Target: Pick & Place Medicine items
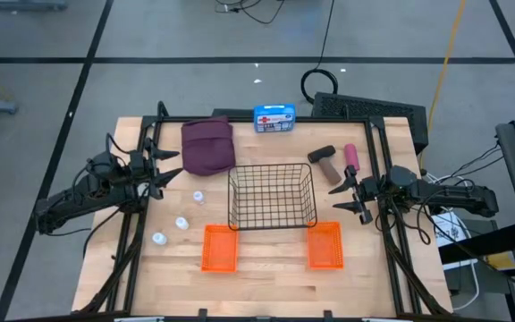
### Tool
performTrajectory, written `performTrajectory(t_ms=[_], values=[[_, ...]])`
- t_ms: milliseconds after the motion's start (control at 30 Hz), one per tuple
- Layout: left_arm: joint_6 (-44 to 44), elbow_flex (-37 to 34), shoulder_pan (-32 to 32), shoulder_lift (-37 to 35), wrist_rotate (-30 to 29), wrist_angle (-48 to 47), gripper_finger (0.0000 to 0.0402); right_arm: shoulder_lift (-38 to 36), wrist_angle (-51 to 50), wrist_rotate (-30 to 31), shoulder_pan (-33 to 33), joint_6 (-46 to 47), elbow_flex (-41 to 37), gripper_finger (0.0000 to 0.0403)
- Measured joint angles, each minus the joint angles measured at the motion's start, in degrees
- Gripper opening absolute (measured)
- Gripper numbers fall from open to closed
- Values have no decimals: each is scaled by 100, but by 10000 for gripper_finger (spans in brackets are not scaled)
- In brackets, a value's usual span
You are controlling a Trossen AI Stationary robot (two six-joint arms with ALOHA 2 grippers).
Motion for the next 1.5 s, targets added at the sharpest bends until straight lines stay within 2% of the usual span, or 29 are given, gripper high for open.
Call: performTrajectory(t_ms=[700,800,1067,1200,1367,1500], values=[[0,0,0,2,-2,0,251,0,5,8,0,-4,2,180],[0,-2,0,2,0,0,251,0,153,321,4,-39,2,180],[0,0,0,1,-2,0,251,8,678,500,2,888,0,180],[0,0,0,2,-2,-2,251,14,1138,1029,2,978,0,180],[0,0,0,0,-2,-2,251,16,1576,1396,1,2208,-2,180],[0,0,0,1,-2,-2,251,14,1846,2619,2,1707,-2,180]])
